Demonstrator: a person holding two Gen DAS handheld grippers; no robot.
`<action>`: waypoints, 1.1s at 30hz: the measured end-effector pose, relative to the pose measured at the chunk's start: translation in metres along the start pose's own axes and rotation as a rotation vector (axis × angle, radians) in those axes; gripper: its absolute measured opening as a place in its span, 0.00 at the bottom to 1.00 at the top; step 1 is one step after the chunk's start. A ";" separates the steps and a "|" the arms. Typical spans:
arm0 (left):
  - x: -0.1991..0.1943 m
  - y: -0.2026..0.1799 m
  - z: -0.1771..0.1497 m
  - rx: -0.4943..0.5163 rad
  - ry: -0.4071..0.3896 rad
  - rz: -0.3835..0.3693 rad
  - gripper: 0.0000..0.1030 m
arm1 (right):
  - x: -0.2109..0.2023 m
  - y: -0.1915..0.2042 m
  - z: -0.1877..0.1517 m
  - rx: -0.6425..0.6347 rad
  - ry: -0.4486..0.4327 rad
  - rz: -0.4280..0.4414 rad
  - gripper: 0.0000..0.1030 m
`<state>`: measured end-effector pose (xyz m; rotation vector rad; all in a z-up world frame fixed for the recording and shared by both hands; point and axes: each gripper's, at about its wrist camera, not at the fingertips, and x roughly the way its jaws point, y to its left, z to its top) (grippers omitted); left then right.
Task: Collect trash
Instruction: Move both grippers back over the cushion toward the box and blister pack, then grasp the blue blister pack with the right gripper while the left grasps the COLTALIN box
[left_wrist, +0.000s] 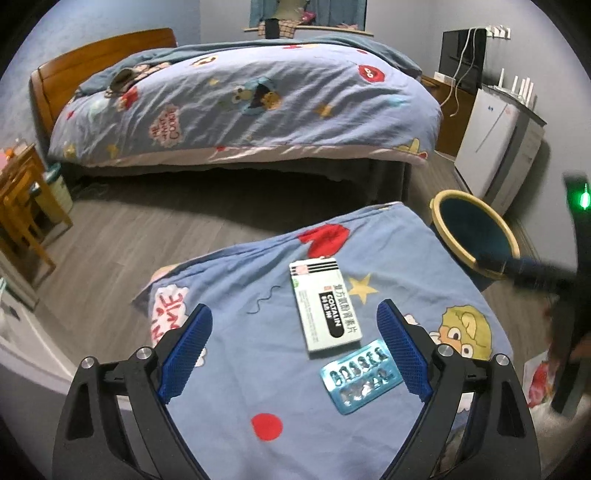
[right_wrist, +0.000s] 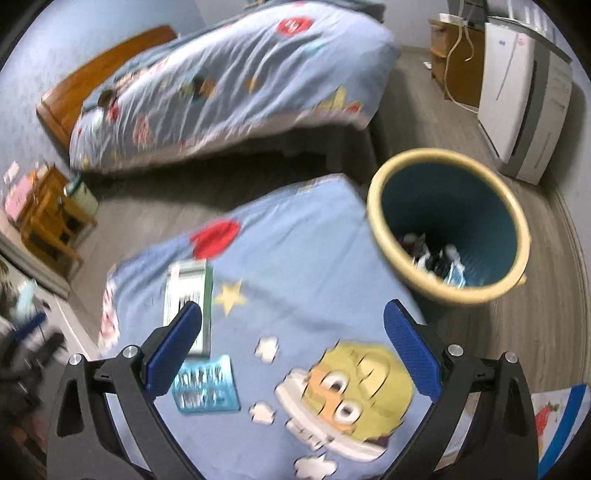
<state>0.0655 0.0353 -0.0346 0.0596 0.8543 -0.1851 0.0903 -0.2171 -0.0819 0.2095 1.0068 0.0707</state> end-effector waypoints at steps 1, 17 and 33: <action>-0.001 0.004 0.000 -0.011 -0.003 -0.005 0.87 | 0.005 0.009 -0.009 -0.012 0.018 0.001 0.94; 0.017 0.031 -0.004 -0.022 0.036 -0.030 0.87 | 0.088 0.108 -0.096 -0.237 0.210 -0.017 0.94; 0.025 0.042 -0.003 -0.056 0.057 -0.033 0.87 | 0.113 0.120 -0.103 -0.304 0.229 -0.044 0.92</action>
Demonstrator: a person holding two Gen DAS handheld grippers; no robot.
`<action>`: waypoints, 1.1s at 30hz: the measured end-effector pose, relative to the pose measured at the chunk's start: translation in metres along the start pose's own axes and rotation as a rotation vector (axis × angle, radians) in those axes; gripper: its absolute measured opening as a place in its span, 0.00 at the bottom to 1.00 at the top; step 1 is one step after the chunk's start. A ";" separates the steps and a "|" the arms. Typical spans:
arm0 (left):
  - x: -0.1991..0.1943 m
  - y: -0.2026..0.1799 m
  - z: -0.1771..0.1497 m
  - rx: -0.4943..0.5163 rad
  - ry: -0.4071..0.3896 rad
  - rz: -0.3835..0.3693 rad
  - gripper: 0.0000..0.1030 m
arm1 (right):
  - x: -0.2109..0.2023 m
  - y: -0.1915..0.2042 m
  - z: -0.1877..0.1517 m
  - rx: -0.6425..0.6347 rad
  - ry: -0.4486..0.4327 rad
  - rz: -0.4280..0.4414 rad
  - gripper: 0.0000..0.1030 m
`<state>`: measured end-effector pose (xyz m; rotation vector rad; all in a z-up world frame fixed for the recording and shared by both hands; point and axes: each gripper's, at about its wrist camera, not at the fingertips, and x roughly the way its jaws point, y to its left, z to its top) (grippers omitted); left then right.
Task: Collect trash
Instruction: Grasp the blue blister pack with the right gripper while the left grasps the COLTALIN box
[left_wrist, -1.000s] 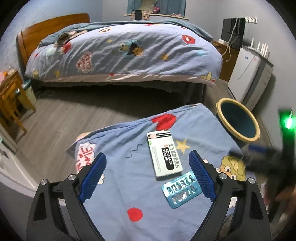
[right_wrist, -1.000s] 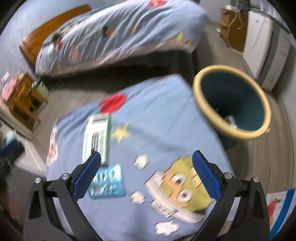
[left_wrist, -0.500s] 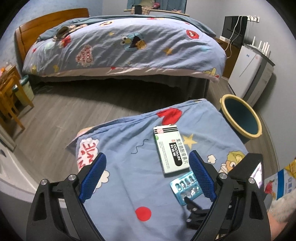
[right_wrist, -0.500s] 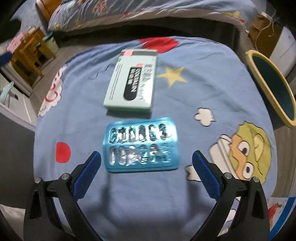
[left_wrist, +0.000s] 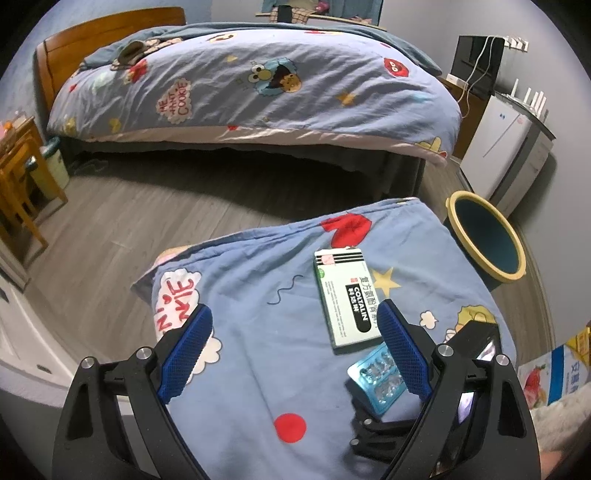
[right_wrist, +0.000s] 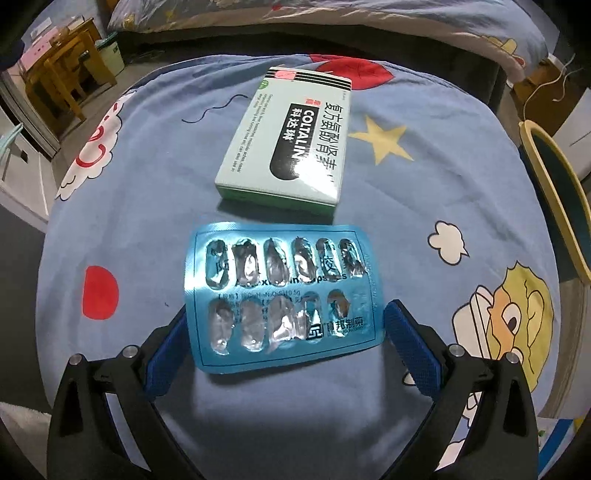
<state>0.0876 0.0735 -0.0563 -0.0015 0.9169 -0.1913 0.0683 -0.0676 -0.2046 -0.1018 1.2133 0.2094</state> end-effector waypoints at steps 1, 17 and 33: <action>0.001 -0.001 0.000 0.004 0.001 0.000 0.87 | -0.002 -0.006 0.000 0.030 -0.001 0.015 0.92; 0.017 -0.029 0.006 0.047 0.029 0.012 0.87 | -0.059 -0.077 0.009 0.171 -0.052 0.072 0.35; 0.084 -0.065 0.002 0.081 0.136 0.111 0.87 | -0.101 -0.154 0.048 0.099 -0.057 0.018 0.08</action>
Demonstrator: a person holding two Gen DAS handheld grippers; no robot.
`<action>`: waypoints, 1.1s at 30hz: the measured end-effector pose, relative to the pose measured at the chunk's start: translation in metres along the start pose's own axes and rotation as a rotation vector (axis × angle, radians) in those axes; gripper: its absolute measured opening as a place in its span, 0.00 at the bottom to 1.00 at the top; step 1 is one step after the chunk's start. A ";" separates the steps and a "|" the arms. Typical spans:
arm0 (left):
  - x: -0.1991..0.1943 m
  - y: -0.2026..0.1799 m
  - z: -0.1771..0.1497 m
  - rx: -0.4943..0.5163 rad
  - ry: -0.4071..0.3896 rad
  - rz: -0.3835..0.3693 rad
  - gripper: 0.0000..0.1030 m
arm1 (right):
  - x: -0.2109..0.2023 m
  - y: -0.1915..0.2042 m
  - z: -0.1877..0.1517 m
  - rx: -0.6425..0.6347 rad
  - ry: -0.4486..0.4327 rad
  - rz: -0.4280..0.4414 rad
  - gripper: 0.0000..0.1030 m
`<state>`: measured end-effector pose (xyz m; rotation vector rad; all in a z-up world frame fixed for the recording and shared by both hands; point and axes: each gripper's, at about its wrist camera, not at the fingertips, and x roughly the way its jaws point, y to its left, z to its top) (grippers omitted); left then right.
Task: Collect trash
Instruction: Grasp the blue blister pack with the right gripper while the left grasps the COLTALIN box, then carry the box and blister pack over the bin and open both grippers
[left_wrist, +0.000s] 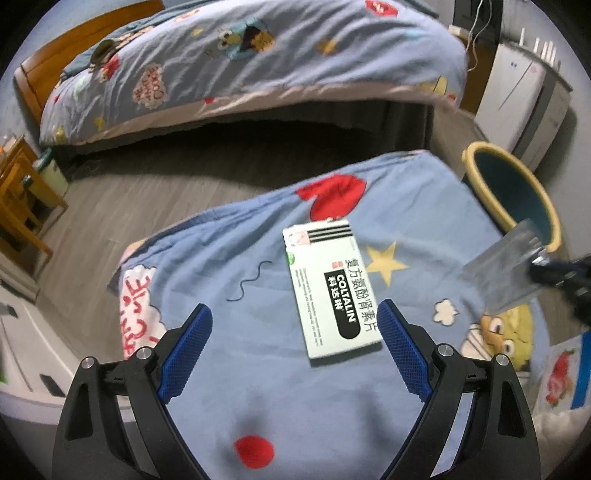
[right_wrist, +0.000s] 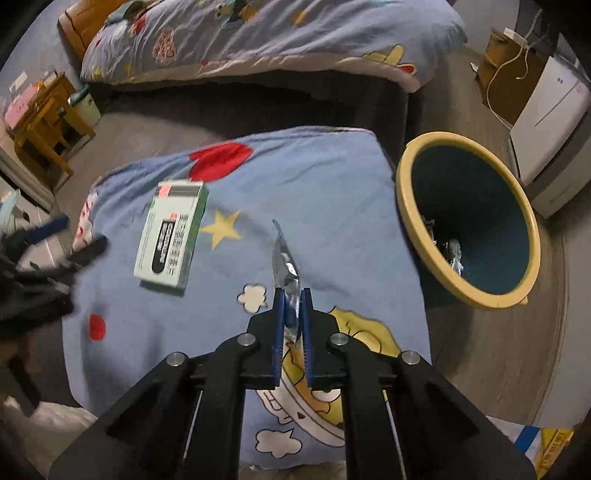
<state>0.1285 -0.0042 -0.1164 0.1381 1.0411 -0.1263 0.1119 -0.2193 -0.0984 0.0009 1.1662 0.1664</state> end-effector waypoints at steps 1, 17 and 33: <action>0.006 -0.002 0.000 -0.003 0.008 0.005 0.87 | 0.000 -0.003 0.002 0.009 -0.006 0.009 0.08; 0.084 -0.030 0.005 -0.024 0.091 0.022 0.87 | 0.008 -0.026 0.013 0.067 -0.014 0.064 0.08; 0.047 -0.064 0.021 0.072 -0.031 0.036 0.71 | -0.013 -0.051 0.027 0.136 -0.084 0.087 0.08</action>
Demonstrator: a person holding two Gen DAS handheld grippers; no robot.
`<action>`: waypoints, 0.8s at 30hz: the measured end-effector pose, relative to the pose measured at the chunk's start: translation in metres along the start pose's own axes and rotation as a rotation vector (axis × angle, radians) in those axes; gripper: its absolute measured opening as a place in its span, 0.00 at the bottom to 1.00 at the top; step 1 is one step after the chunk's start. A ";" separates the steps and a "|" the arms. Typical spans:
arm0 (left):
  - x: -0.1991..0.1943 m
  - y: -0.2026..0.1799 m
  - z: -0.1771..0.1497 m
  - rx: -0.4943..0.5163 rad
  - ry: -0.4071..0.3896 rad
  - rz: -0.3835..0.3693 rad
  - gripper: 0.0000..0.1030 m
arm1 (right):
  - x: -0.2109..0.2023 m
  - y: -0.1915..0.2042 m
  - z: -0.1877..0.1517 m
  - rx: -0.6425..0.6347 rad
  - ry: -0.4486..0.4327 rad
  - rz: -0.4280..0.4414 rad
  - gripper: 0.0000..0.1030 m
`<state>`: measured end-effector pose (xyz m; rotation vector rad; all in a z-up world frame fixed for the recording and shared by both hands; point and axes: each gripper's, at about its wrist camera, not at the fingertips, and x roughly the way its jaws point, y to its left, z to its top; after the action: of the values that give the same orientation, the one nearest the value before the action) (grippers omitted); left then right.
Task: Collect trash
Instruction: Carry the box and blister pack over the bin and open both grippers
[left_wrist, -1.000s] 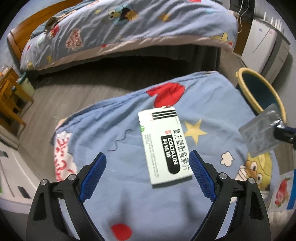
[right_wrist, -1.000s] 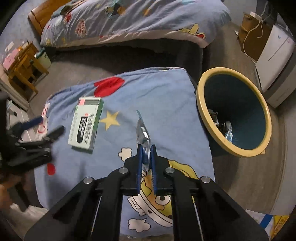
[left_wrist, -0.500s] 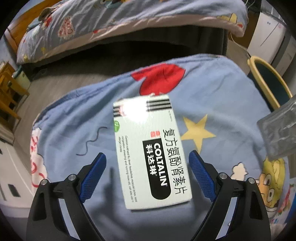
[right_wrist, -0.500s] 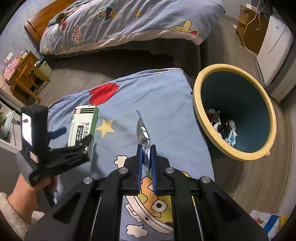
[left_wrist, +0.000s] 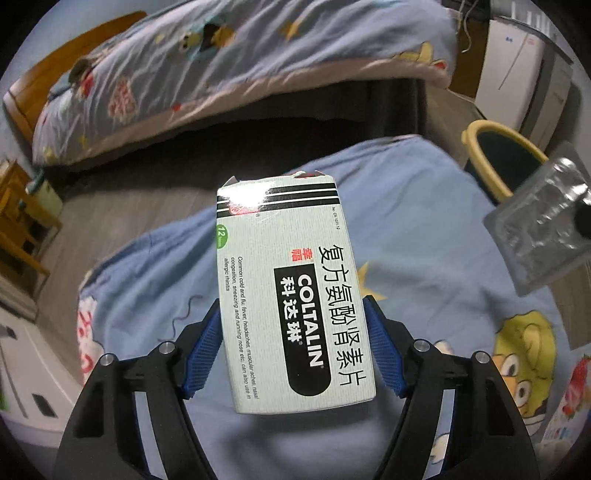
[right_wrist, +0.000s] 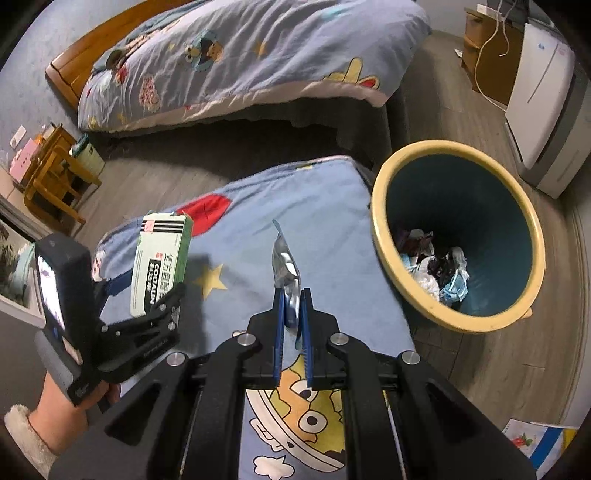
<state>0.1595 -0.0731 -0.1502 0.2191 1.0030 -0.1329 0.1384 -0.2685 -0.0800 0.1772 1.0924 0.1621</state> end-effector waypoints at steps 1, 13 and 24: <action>-0.005 -0.005 0.002 0.007 -0.010 -0.006 0.71 | -0.004 -0.005 0.003 0.012 -0.012 0.003 0.08; -0.037 -0.107 0.053 0.143 -0.107 -0.181 0.71 | -0.045 -0.122 0.031 0.231 -0.151 -0.065 0.08; -0.013 -0.213 0.097 0.287 -0.104 -0.262 0.71 | -0.038 -0.204 0.025 0.345 -0.149 -0.120 0.08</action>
<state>0.1868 -0.3031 -0.1145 0.3384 0.9034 -0.5236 0.1524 -0.4773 -0.0809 0.4249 0.9731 -0.1467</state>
